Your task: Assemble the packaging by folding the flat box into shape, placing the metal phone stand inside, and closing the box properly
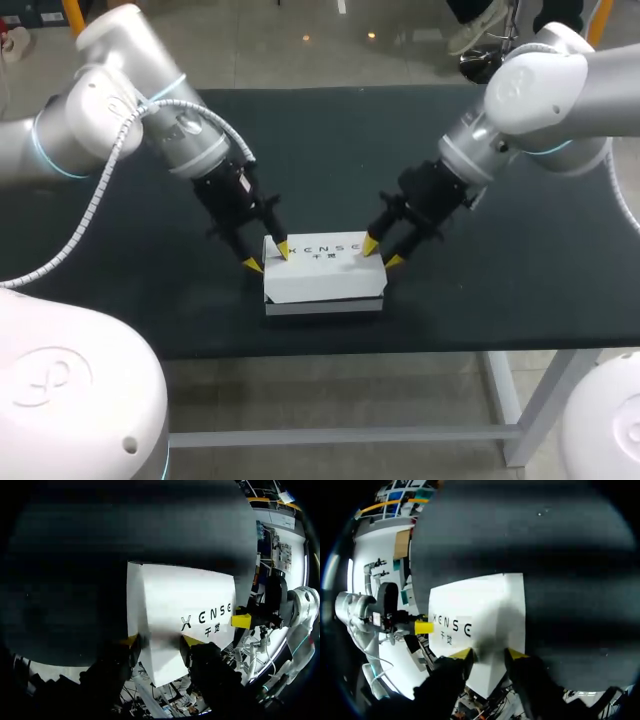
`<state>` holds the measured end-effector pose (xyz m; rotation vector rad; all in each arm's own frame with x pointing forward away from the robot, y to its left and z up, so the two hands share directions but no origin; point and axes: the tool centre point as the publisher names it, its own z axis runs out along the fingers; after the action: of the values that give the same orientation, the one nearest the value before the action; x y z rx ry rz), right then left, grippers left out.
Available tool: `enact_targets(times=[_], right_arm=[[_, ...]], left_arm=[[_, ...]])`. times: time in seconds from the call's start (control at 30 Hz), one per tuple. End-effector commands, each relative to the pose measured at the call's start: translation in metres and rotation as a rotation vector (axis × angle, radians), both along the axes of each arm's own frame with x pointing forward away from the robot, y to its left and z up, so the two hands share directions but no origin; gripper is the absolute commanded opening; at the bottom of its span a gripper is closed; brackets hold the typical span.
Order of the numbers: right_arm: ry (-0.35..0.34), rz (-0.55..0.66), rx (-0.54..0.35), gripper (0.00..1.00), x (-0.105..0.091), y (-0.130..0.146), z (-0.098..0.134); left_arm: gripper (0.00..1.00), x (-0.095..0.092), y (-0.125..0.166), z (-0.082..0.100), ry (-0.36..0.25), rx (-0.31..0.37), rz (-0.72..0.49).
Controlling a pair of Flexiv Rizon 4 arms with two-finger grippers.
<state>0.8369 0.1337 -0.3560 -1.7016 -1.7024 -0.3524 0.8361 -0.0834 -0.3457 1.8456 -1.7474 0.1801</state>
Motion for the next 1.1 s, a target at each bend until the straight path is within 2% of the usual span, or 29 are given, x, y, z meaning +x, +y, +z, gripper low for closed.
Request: enact_targets(times=[0.03, 1.1], right_arm=[[0.023, 0.012, 0.0, 0.45, 0.007, 0.005, 0.003], [0.125, 0.047, 0.011, 0.45, 0.005, 0.009, 0.011]], left_arm=[[0.51, 0.007, -0.006, 0.001, 0.028, 0.007, -0.013], [0.49, 0.009, -0.007, 0.014, 0.145, 0.009, -0.05]])
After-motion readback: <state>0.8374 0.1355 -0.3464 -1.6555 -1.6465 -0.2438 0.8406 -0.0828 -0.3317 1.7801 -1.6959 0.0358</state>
